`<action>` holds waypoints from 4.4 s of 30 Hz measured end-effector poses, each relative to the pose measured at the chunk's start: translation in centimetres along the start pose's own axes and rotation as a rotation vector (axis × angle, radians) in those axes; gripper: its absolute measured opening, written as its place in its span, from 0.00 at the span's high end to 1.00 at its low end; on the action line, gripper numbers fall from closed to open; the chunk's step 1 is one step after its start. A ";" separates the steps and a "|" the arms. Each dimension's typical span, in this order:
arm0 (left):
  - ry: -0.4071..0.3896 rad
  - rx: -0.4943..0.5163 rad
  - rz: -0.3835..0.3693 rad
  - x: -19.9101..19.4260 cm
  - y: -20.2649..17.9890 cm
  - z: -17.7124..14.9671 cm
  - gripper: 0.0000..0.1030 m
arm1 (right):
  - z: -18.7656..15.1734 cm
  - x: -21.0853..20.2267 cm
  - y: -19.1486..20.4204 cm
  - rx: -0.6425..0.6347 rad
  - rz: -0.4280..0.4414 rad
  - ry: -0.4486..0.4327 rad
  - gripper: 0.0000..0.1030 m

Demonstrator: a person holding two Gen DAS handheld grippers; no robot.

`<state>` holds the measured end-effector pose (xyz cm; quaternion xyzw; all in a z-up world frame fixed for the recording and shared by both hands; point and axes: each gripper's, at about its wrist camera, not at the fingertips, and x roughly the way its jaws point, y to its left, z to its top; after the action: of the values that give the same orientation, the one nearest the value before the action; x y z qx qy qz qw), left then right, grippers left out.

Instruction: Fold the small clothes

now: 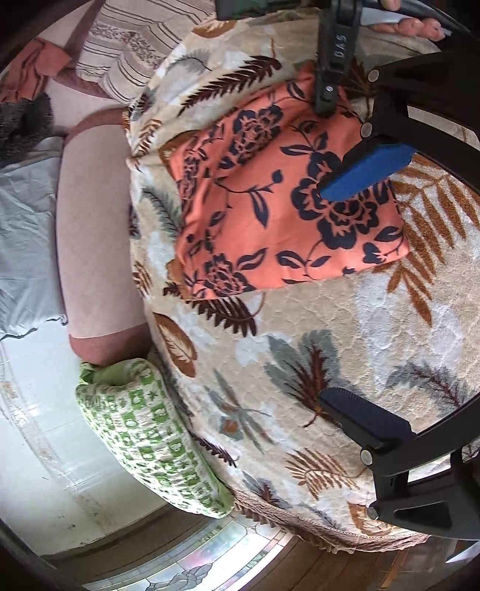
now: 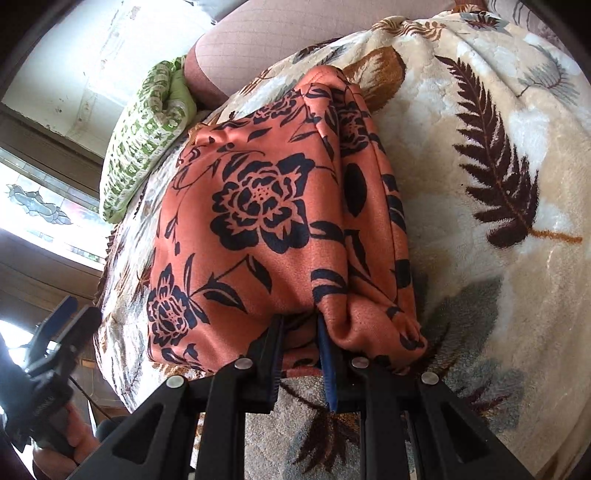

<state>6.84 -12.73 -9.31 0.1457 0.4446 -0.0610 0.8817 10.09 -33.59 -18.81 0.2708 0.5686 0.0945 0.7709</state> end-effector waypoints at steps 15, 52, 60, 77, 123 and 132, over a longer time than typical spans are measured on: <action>-0.049 0.001 -0.061 2.3 0.1 2.0 0.02 | 0.4 0.2 -0.8 0.015 0.050 0.025 0.79; 0.314 -0.257 -0.812 17.9 5.5 3.5 0.02 | 9.8 2.5 -6.7 0.182 0.323 0.034 0.04; 0.322 -0.226 -0.885 17.6 3.3 3.3 0.02 | 9.0 3.7 -4.2 0.157 0.360 0.053 0.10; 0.216 -0.245 -0.873 16.4 3.6 4.0 0.27 | 7.8 3.2 -1.0 0.096 0.232 0.027 0.50; 0.116 -0.372 -0.568 12.6 17.9 -1.0 0.28 | 1.1 6.4 13.3 -0.050 0.318 -0.022 0.54; 0.221 -0.406 -0.444 14.5 17.3 -1.8 0.18 | 1.8 9.2 12.2 -0.033 0.272 0.050 0.53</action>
<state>18.28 4.62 -18.42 -0.1281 0.5618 -0.1459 0.8041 16.82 -19.78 -19.67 0.3302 0.5441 0.2143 0.7410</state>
